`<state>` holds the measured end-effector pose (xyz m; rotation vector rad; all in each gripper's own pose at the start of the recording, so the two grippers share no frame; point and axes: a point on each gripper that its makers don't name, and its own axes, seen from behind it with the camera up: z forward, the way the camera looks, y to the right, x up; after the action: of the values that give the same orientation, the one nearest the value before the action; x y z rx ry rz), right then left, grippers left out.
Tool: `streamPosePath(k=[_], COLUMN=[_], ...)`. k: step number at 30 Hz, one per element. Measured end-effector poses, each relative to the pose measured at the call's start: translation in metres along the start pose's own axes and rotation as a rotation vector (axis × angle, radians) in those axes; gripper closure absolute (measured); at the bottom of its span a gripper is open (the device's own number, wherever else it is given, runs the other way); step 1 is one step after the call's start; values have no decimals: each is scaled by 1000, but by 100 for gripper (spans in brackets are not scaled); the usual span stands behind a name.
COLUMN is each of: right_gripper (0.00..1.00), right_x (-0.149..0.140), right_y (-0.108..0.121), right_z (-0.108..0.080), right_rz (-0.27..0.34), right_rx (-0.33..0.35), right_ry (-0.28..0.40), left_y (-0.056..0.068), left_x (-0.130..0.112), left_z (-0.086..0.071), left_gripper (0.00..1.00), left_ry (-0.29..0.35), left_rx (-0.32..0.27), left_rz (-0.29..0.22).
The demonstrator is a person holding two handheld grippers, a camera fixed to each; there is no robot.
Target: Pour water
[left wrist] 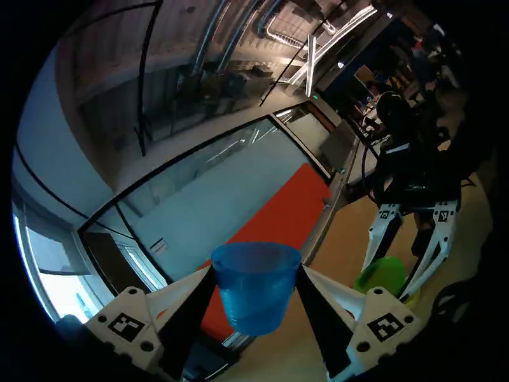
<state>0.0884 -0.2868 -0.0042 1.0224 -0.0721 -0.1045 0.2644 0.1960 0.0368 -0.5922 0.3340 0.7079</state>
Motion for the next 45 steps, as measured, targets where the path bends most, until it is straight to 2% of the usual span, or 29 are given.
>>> streamPosePath(k=[14, 24, 45], right_gripper=[9, 9, 9], right_x=[-3, -1, 3], right_y=[6, 8, 10], right_z=[3, 5, 2], right_rz=[9, 10, 3], right_rx=[-1, -1, -6], right_ry=[6, 10, 15], left_y=[1, 7, 13], left_x=[14, 17, 22], left_z=[2, 5, 5], left_gripper=[15, 15, 15], left_ry=[8, 10, 11], left_rx=[10, 19, 30], left_rz=[166, 275, 375])
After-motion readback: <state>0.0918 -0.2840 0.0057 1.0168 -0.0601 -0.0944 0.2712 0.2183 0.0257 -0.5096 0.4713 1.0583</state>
